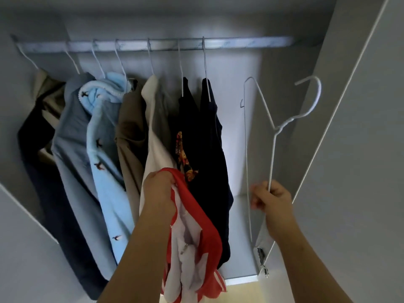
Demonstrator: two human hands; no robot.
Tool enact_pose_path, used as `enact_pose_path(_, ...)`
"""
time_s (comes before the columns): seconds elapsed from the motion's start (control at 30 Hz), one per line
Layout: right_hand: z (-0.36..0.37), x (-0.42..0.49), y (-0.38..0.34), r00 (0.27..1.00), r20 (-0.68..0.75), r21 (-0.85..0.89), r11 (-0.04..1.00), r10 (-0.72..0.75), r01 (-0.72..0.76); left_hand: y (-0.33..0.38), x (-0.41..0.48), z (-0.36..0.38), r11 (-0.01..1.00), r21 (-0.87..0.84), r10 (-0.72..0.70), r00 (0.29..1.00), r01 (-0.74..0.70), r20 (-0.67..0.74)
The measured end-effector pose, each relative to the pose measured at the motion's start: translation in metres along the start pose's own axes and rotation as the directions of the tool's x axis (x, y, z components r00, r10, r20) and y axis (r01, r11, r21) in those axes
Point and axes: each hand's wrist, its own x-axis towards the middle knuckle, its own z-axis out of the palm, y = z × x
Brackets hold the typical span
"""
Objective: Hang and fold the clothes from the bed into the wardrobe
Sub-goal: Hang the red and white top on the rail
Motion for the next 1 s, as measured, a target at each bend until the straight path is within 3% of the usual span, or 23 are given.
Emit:
enact_pose_path(0.13,-0.024,-0.024,-0.016,0.986,-0.016,0.09,0.982,0.168,-0.166,-0.01,-0.031,-0.006,0.99,0.116,0.075,0.997,-0.078,0.032)
enact_pose_path(0.27,-0.05,-0.076,-0.015,0.972,0.023,-0.047,0.971,0.236,-0.235,-0.032,-0.067,-0.026,0.966,0.228,0.146,0.986,-0.125,-0.076)
enact_pose_path(0.43,-0.072,-0.131,-0.02,0.993,0.008,-0.129,0.985,0.121,-0.119,-0.065,-0.109,-0.052,0.983,0.175,0.074,0.99,-0.052,-0.123)
enact_pose_path(0.57,-0.073,-0.153,-0.035,0.999,-0.027,-0.104,0.994,-0.03,0.027,-0.069,-0.131,-0.065,0.979,0.185,0.095,0.992,-0.079,-0.079)
enact_pose_path(0.73,-0.075,-0.157,-0.037,0.946,-0.317,-0.224,0.975,-0.071,-0.002,-0.06,-0.141,-0.074,0.977,0.181,0.11,0.994,-0.112,0.021)
enact_pose_path(0.8,-0.075,-0.159,-0.035,0.936,-0.34,-0.239,0.971,-0.096,0.012,-0.057,-0.14,-0.076,0.974,0.19,0.119,0.993,-0.122,0.026)
enact_pose_path(1.0,-0.069,-0.159,-0.043,0.932,-0.354,-0.027,0.997,-0.077,0.073,-0.054,-0.13,-0.085,0.943,0.286,0.171,0.985,-0.17,0.022)
